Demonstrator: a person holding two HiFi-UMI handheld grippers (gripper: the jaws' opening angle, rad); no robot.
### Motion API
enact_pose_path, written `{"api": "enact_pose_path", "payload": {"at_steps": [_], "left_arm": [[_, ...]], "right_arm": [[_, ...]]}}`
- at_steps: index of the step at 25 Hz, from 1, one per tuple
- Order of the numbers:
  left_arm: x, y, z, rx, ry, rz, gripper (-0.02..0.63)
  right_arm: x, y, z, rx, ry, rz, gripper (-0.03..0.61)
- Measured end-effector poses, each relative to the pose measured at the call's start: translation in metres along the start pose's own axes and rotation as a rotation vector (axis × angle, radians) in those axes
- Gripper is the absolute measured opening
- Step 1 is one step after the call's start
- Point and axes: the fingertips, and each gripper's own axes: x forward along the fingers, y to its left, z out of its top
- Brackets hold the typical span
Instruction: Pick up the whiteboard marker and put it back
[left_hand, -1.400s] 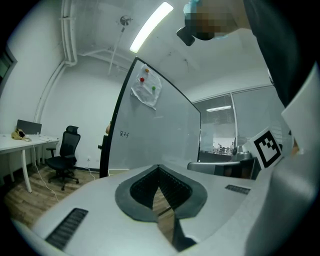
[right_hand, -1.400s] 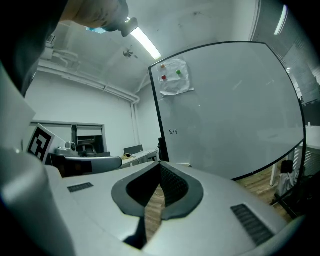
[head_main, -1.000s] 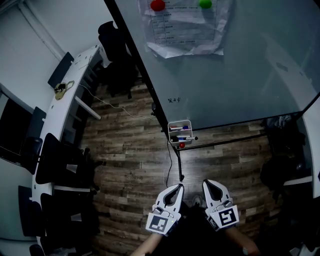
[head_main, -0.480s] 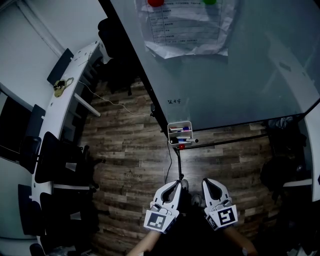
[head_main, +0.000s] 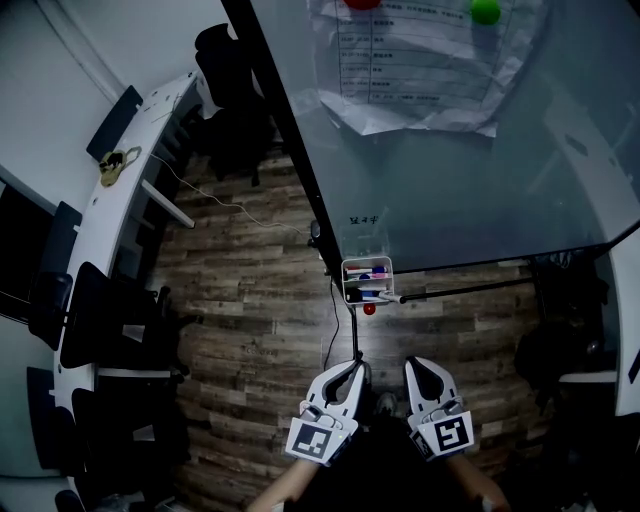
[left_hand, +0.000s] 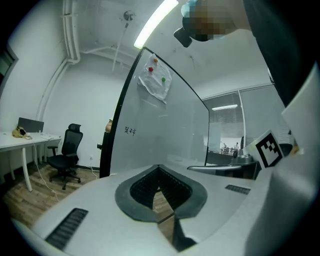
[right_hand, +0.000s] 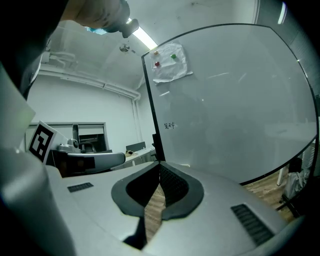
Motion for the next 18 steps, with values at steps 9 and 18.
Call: {"api": "enact_pose_path", "payload": {"at_steps": [9,18], "left_arm": [[0.029,0.021,0.000,-0.006,0.004,-0.032,0.009],[0.044,0.044,-0.006,-0.030,0.022,-0.030,0.008]], "right_arm": [[0.033,-0.014,-0.008,-0.034,0.043,-0.042,0.017],[0.058,-0.032,-0.011,-0.009,0.057,-0.098,0.017]]}}
